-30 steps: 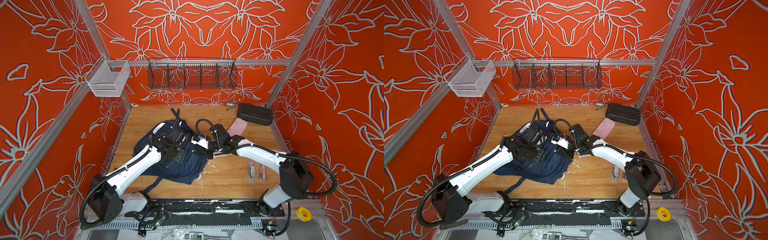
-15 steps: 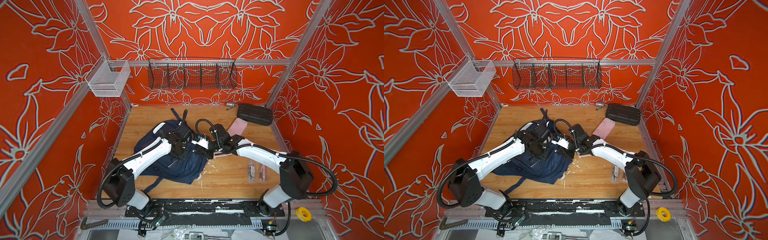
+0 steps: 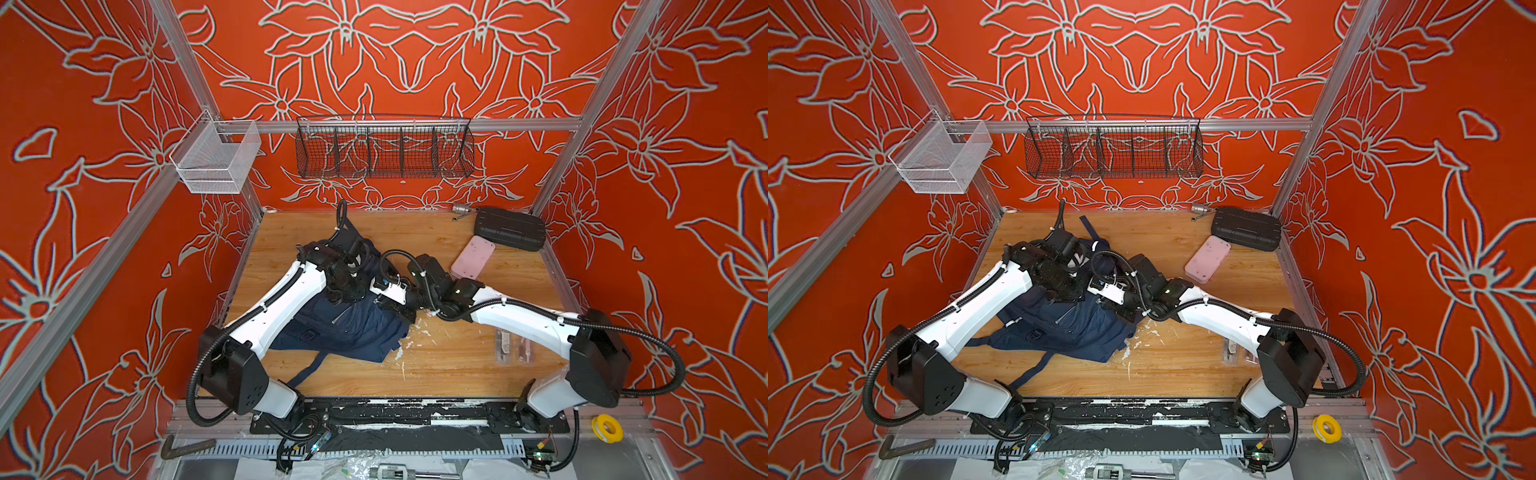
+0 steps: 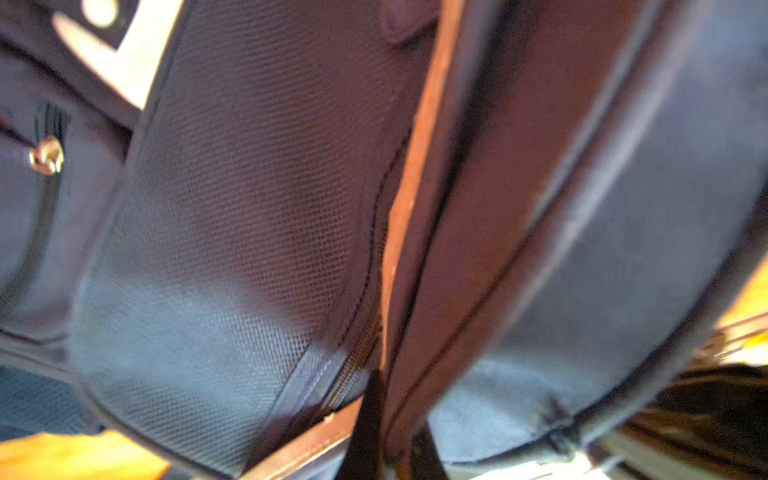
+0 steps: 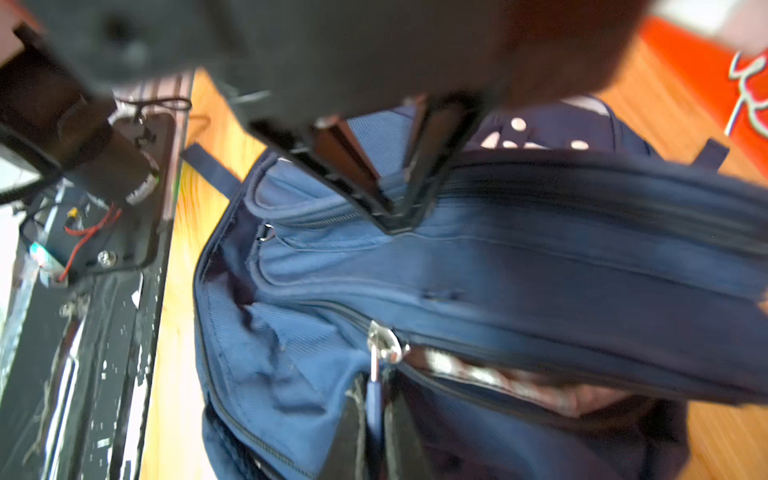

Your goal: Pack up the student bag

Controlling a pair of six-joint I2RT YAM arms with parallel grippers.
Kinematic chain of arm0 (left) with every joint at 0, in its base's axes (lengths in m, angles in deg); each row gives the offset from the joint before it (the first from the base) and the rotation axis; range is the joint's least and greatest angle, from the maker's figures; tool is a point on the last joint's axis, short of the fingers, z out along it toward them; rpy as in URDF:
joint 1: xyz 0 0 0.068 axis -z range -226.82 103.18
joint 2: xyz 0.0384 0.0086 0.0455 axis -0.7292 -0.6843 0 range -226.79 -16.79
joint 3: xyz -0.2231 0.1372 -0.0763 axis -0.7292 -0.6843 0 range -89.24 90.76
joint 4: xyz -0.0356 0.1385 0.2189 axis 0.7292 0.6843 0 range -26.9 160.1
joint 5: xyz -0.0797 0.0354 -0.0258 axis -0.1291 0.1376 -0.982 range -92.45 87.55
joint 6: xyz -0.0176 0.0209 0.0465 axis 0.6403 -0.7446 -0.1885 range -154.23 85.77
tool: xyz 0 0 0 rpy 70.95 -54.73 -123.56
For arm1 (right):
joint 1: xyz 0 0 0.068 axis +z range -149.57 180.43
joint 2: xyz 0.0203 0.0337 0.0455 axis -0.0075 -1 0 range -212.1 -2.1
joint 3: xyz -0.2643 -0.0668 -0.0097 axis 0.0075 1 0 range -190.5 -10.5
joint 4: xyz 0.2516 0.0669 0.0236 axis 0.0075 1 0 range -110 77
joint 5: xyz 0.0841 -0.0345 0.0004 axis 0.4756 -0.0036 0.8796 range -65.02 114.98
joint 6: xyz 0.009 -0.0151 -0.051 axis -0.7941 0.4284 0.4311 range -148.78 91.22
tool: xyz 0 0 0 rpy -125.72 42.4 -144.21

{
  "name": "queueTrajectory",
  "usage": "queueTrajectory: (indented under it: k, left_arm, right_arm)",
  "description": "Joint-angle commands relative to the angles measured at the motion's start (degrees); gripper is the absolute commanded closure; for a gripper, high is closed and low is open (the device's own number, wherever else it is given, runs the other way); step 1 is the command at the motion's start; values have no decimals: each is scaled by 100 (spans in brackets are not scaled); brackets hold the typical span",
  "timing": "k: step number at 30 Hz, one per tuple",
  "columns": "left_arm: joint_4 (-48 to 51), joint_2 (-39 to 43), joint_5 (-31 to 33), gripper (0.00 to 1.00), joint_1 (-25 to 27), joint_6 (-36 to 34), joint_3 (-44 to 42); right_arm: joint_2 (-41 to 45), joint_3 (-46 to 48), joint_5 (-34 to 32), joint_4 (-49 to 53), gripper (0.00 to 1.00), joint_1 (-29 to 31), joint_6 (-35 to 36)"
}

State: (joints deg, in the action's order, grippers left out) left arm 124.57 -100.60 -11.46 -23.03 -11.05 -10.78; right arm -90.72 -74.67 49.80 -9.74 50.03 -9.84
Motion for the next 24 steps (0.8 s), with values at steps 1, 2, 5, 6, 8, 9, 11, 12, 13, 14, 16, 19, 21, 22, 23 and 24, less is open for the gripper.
queueTrajectory:
  k: [1, 2, 5, 6, 8, 9, 11, 12, 13, 14, 16, 19, 21, 22, 23, 24]
  left_arm:
    - [-762, 323, -330, 100, -119, 815, 376]
    - [-740, 351, -455, 100, -157, 984, 378]
    - [-733, 500, -904, 100, -288, 1541, 284]
    - [-802, 575, -1028, 100, -319, 1720, 211]
    - [-1162, 744, -1313, 100, -385, 2170, -27]
    - [-1356, 805, -1418, 100, -405, 2345, -147]
    - [-1720, 883, -1427, 100, -460, 2650, -306]
    - [-1812, 883, -1363, 100, -486, 2708, -330]
    - [-1871, 852, -1300, 100, -539, 2784, -329]
    - [-1959, 810, -1324, 100, -619, 2853, -316]
    - [-2149, 705, -1416, 100, -698, 3012, -266]
    - [-2302, 441, -1492, 100, -744, 3074, -31]
    - [-2342, 274, -1524, 100, -770, 3092, 113]
    - [-2456, 208, -1564, 100, -788, 3154, 128]
    - [-2562, 173, -1584, 100, -809, 3218, 126]
    - [-2663, 157, -1575, 100, -814, 3305, 111]
  right_arm:
    - [-244, -103, 347, -220, 100, 239, -346]
    - [-286, -121, 319, -258, 100, 230, -333]
    - [-244, -158, 282, -290, 100, 66, -168]
    - [-229, -190, 363, -279, 100, -24, -120]
    - [-247, -322, 545, -70, 100, -239, 91]
    - [-270, -399, 648, 81, 100, -329, 232]
    - [-352, -540, 733, 341, 100, -512, 461]
    - [-380, -590, 771, 420, 100, -589, 523]
    - [-387, -627, 796, 471, 100, -669, 578]
    - [-377, -640, 809, 479, 100, -721, 628]
    - [-328, -650, 823, 499, 100, -794, 763]
    - [-318, -757, 811, 654, 100, -821, 898]
    - [-335, -808, 879, 748, 100, -816, 855]
    - [-318, -788, 899, 726, 100, -800, 772]
    - [-286, -726, 901, 655, 100, -787, 697]
    - [-241, -639, 899, 543, 100, -752, 622]
